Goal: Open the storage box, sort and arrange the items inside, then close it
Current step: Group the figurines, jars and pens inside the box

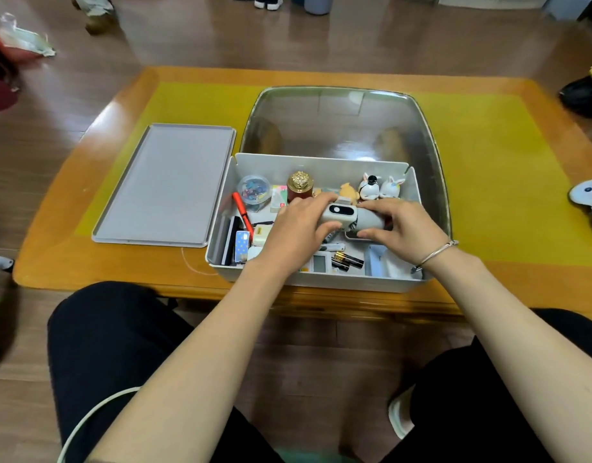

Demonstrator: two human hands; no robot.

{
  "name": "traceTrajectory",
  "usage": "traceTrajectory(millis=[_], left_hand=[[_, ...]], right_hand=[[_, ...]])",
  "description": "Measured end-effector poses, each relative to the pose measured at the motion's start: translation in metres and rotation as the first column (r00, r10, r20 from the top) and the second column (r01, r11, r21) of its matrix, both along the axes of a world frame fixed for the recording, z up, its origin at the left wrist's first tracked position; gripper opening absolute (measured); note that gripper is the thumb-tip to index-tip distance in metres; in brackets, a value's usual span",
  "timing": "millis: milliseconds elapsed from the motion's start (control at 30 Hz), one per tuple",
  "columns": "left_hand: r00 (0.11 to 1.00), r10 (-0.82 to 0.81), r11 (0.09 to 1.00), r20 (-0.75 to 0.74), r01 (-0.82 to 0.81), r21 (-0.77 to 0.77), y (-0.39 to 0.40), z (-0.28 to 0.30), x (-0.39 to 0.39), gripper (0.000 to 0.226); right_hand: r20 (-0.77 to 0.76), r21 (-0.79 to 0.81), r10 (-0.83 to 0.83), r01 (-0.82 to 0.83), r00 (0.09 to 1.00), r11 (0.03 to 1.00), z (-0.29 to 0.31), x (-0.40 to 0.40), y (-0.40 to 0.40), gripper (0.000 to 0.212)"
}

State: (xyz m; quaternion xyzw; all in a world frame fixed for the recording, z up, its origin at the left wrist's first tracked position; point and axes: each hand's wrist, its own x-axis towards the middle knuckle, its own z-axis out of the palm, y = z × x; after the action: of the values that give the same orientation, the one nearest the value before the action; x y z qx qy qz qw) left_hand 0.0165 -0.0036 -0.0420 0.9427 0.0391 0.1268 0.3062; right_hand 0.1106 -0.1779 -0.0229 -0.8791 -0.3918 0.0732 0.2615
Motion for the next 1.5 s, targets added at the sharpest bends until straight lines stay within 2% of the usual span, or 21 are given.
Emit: traceTrajectory(millis=[133,200,267,333,400,567,633,733,800,933,1100,1200,1300,1500], left_hand=[[0.996,-0.045,0.996,0.078,0.051,-0.074,-0.011,0.002,0.007,0.039],[0.998,0.013,0.997,0.058,-0.008,-0.083,-0.017,0.000,0.014,0.049],[0.991,0.129,0.991,-0.037,-0.129,-0.016,-0.020,-0.003,0.019,0.060],[0.982,0.148,0.984,-0.118,-0.134,0.116,-0.020,-0.010,0.021,0.059],[0.982,0.084,0.976,-0.168,-0.047,0.212,-0.019,-0.016,0.021,0.055],[0.949,0.018,0.963,-0.316,0.069,0.261,-0.012,-0.022,0.023,0.054],[0.948,0.054,0.959,-0.314,0.039,0.282,-0.009,-0.023,0.025,0.049],[0.953,0.161,0.958,-0.255,-0.089,0.274,0.005,-0.018,0.031,0.037],[0.950,0.151,0.965,-0.273,-0.081,0.251,0.019,-0.013,0.032,0.033],[0.921,0.005,0.986,-0.389,0.060,0.154,0.035,-0.008,0.026,0.042],[0.901,-0.073,0.993,-0.427,0.108,0.057,0.039,-0.009,0.019,0.047],[0.898,-0.077,0.991,-0.433,0.117,0.065,0.051,-0.007,0.011,0.050],[0.852,-0.104,0.980,-0.513,0.175,0.092,0.065,-0.007,0.002,0.051],[0.827,-0.056,0.969,-0.560,0.180,0.169,0.066,-0.011,0.001,0.056]], right_hand=[[0.197,-0.094,-0.089,0.109,0.976,0.990,0.007,0.010,-0.006,0.045],[0.286,-0.115,-0.122,0.160,0.950,0.980,0.009,0.013,-0.013,0.043],[0.333,-0.087,-0.176,0.216,0.927,0.973,0.008,0.014,-0.022,0.041],[0.353,-0.055,-0.225,0.260,0.908,0.964,0.005,0.015,-0.028,0.041],[0.360,-0.057,-0.246,0.284,0.900,0.957,0.002,0.016,-0.032,0.041],[0.353,-0.046,-0.268,0.302,0.896,0.952,-0.004,0.018,-0.036,0.042],[0.343,-0.043,-0.269,0.302,0.900,0.952,-0.006,0.017,-0.036,0.043],[0.328,-0.021,-0.289,0.313,0.899,0.950,-0.010,0.015,-0.034,0.045],[0.314,-0.004,-0.290,0.306,0.904,0.952,-0.012,0.013,-0.031,0.046],[0.277,-0.003,-0.256,0.268,0.926,0.963,-0.017,0.011,-0.025,0.045],[0.222,0.021,-0.283,0.286,0.933,0.958,-0.024,0.009,-0.020,0.045],[0.219,0.016,-0.281,0.285,0.934,0.958,-0.025,0.009,-0.020,0.045],[0.251,0.003,-0.270,0.278,0.929,0.960,-0.025,0.010,-0.019,0.043],[0.273,0.018,-0.246,0.251,0.930,0.968,-0.018,0.007,-0.008,0.040]])
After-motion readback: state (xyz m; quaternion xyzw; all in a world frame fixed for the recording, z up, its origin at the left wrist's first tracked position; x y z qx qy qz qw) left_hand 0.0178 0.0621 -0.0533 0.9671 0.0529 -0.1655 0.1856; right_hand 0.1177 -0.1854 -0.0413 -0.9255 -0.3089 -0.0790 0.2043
